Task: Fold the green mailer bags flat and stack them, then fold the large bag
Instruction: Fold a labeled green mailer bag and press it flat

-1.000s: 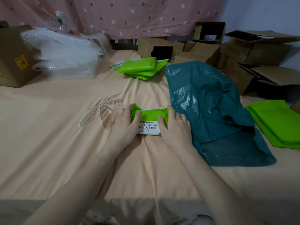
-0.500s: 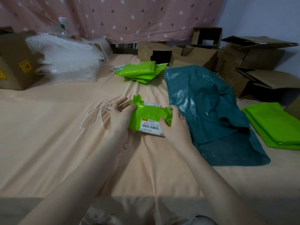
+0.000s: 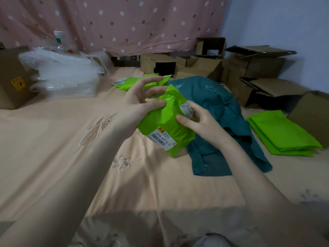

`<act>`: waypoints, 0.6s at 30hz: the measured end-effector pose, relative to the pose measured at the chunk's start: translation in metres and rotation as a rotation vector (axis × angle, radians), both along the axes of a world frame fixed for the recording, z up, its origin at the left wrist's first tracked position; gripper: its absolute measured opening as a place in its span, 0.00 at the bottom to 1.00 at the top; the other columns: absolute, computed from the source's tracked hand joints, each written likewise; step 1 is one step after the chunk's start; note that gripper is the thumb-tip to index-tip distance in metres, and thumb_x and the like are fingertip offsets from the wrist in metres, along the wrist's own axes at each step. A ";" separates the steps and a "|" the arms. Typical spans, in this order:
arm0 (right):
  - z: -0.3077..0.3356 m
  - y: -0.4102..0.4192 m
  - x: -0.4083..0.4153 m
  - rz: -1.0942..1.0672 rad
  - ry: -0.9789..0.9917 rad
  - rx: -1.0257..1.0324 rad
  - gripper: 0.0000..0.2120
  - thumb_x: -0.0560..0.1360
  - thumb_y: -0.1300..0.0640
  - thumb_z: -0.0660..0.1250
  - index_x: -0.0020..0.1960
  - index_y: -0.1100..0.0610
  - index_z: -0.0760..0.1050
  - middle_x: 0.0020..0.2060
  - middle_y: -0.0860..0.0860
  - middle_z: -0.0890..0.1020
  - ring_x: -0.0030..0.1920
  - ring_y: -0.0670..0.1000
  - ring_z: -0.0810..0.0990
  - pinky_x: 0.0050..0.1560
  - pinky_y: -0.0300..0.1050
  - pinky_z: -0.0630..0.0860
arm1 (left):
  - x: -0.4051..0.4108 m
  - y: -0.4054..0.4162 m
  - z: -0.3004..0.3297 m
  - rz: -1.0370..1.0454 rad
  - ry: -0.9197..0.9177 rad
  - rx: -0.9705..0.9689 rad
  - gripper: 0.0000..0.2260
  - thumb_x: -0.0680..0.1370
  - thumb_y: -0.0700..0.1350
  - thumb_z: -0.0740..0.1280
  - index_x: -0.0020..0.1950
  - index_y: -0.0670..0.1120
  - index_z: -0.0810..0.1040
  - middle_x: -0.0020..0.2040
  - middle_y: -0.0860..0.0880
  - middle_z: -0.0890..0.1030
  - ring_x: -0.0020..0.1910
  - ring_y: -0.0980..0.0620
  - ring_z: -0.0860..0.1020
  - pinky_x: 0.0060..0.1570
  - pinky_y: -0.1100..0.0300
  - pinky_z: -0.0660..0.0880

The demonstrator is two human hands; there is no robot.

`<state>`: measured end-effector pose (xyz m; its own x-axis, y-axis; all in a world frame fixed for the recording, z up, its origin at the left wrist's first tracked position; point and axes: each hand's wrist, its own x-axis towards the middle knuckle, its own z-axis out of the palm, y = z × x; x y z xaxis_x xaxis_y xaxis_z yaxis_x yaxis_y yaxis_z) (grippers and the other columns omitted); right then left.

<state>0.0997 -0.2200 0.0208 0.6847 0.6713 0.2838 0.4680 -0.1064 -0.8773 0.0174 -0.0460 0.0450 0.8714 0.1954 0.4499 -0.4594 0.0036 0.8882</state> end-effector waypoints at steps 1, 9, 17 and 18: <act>0.004 -0.007 -0.001 0.039 0.057 0.024 0.19 0.72 0.49 0.71 0.60 0.53 0.75 0.54 0.47 0.82 0.55 0.45 0.80 0.57 0.43 0.76 | 0.001 -0.004 0.005 -0.002 -0.014 0.030 0.19 0.71 0.27 0.66 0.56 0.47 0.74 0.45 0.54 0.84 0.43 0.58 0.81 0.42 0.65 0.77; 0.013 -0.060 0.008 0.018 0.194 0.181 0.17 0.70 0.65 0.71 0.58 0.60 0.76 0.51 0.51 0.84 0.51 0.50 0.82 0.50 0.40 0.78 | 0.019 -0.036 0.019 0.125 -0.134 0.028 0.12 0.71 0.31 0.70 0.49 0.45 0.78 0.48 0.53 0.83 0.53 0.54 0.79 0.52 0.61 0.75; 0.017 -0.108 0.021 -0.289 0.243 0.381 0.12 0.72 0.69 0.67 0.55 0.63 0.77 0.43 0.49 0.85 0.43 0.47 0.83 0.45 0.39 0.79 | 0.051 -0.086 0.003 0.049 0.432 -0.277 0.21 0.74 0.62 0.62 0.55 0.47 0.76 0.49 0.48 0.78 0.47 0.50 0.78 0.43 0.55 0.79; 0.018 -0.115 0.023 -0.319 0.249 0.387 0.12 0.72 0.69 0.67 0.56 0.64 0.76 0.42 0.49 0.85 0.42 0.47 0.83 0.44 0.38 0.79 | 0.052 -0.097 -0.002 -0.006 0.503 -0.249 0.21 0.75 0.64 0.60 0.53 0.47 0.76 0.45 0.49 0.80 0.46 0.48 0.79 0.42 0.54 0.79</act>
